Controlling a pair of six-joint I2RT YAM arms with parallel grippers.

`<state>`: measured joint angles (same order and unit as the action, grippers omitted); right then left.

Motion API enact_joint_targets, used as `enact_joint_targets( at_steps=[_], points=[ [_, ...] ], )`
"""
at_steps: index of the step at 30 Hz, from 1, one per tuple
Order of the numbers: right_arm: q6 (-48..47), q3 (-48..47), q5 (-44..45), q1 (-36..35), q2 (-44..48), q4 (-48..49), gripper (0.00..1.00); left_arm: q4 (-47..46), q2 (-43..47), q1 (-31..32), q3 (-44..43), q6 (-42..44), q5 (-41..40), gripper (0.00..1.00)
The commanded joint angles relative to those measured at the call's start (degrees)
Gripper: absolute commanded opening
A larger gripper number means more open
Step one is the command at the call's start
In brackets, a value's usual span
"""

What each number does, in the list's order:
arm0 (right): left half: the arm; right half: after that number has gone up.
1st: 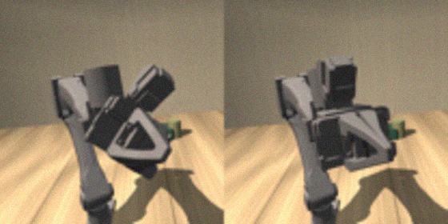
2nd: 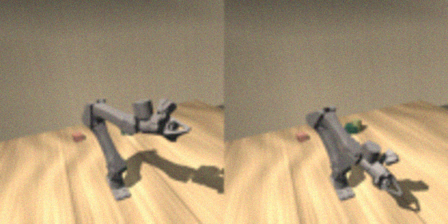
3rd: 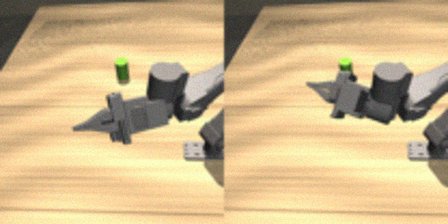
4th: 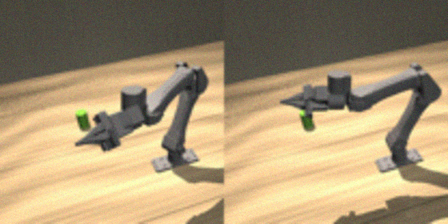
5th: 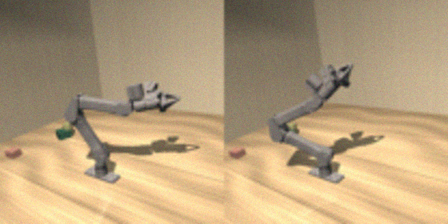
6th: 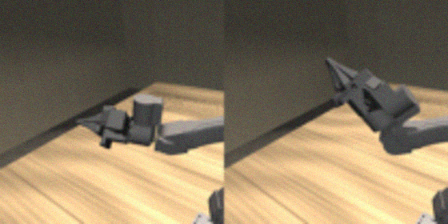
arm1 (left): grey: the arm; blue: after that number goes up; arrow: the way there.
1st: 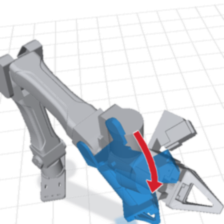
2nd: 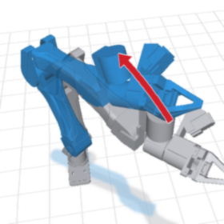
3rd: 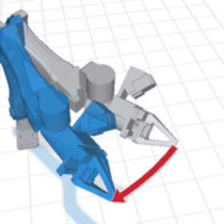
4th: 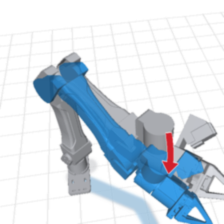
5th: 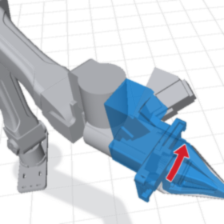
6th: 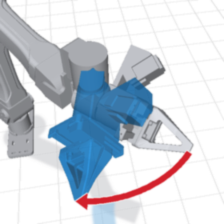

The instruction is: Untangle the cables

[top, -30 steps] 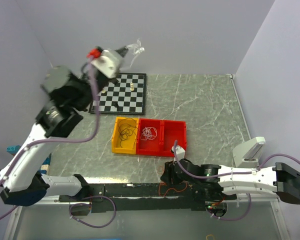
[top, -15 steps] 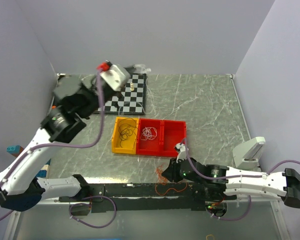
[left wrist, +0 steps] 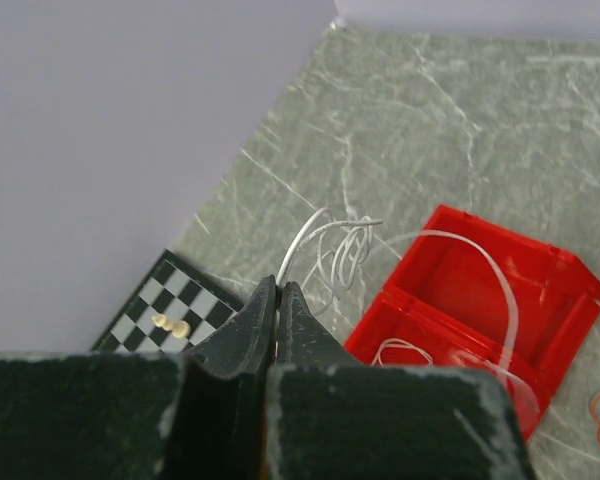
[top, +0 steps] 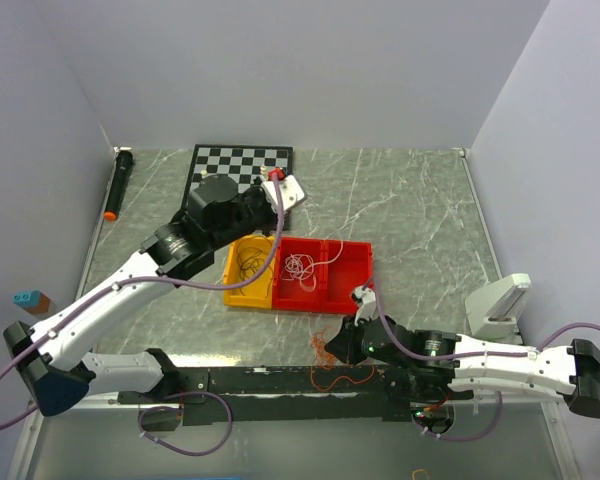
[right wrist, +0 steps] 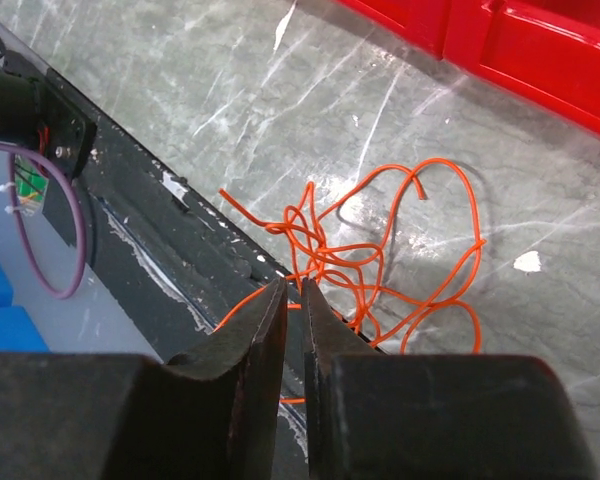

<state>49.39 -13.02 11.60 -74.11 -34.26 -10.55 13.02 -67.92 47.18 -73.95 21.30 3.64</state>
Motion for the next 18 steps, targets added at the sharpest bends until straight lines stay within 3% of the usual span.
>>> enact_joint_targets(
  at_steps=[1, 18],
  points=[
    [-0.26, 0.62, 1.94, -0.34, 1.30, 0.26, 0.17, -4.49, -1.68, 0.37, 2.32, -1.17, 1.90, 0.01],
    [-0.87, 1.68, 2.99, -0.34, 3.76, -0.79, 0.15, -11.34, -4.68, 0.98, 11.81, 1.55, -0.91, 0.01]
  ],
)
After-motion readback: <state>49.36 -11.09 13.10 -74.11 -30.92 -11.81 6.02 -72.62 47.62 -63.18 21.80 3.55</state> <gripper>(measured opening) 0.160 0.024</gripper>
